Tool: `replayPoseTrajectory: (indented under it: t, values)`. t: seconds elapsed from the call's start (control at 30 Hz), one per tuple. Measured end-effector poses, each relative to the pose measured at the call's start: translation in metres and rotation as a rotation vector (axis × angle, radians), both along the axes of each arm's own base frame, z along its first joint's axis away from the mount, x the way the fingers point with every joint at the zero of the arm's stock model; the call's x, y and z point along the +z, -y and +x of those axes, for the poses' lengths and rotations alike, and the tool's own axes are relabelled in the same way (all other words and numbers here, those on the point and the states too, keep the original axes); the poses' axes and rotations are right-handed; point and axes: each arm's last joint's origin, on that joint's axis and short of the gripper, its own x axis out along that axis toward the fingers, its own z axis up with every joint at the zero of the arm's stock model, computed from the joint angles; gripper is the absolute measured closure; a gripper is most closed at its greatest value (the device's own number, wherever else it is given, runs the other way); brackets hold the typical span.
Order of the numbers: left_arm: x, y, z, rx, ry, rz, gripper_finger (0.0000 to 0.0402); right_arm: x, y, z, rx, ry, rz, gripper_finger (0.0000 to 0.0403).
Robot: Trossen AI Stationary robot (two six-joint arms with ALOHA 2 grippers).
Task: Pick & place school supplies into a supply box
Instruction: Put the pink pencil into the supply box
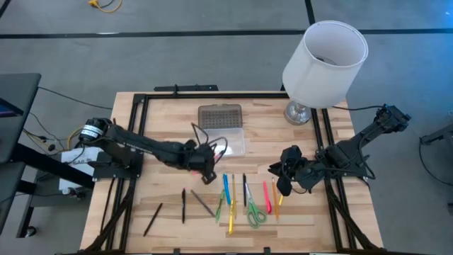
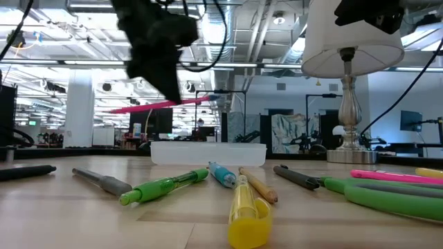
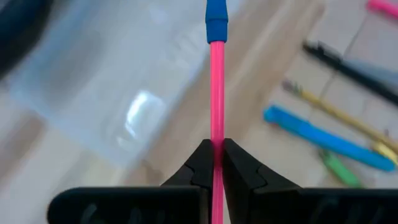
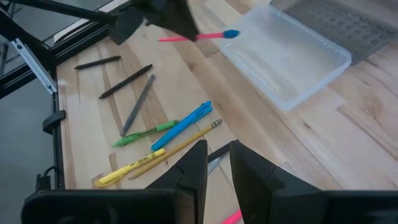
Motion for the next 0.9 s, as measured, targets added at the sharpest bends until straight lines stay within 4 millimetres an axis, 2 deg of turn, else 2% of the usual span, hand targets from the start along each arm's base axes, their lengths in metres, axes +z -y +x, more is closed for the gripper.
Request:
replayPoseTrajectory:
  t: [0.33,0.5,0.63,0.9]
  values:
    - [0.009,-0.072,0.017,-0.118,0.074,0.141,0.0397,0.000,0.000,0.000,-0.004,0.003,-0.011,0.0339]
    - [0.004,-0.101,0.019,-0.188,0.064,0.153,0.0397,-0.001,0.000,0.001,-0.010,0.003,-0.012,0.0339]
    - [-0.008,-0.113,0.028,-0.239,0.089,0.122,0.0397,-0.001,0.000,0.002,-0.021,0.014,-0.019,0.0339]
    - [-0.033,-0.116,0.044,-0.244,0.037,0.056,0.0392,-0.003,-0.002,0.004,-0.020,0.010,-0.020,0.0339]
